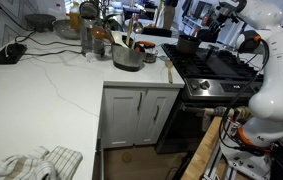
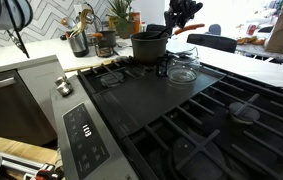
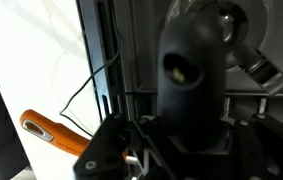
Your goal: Put the black spatula inside the pot
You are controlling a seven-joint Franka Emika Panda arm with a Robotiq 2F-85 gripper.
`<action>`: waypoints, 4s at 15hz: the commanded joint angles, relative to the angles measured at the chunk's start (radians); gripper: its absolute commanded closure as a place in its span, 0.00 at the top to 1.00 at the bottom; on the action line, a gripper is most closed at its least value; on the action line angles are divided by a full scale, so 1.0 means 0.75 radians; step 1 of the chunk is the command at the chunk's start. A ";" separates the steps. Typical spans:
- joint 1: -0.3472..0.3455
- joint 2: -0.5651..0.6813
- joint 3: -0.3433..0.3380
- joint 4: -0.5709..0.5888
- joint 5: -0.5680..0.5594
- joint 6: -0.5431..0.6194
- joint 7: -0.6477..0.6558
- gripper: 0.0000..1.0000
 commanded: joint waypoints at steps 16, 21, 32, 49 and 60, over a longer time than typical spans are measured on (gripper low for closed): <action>0.182 -0.060 -0.069 -0.191 -0.173 0.032 -0.020 0.39; 0.199 -0.118 -0.096 -0.240 -0.187 -0.061 0.039 0.77; 0.270 -0.370 -0.126 -0.513 -0.153 0.083 0.477 1.00; 0.417 -0.649 -0.118 -0.885 -0.166 0.102 0.939 1.00; 0.743 -1.125 -0.093 -1.542 -0.565 0.386 1.974 1.00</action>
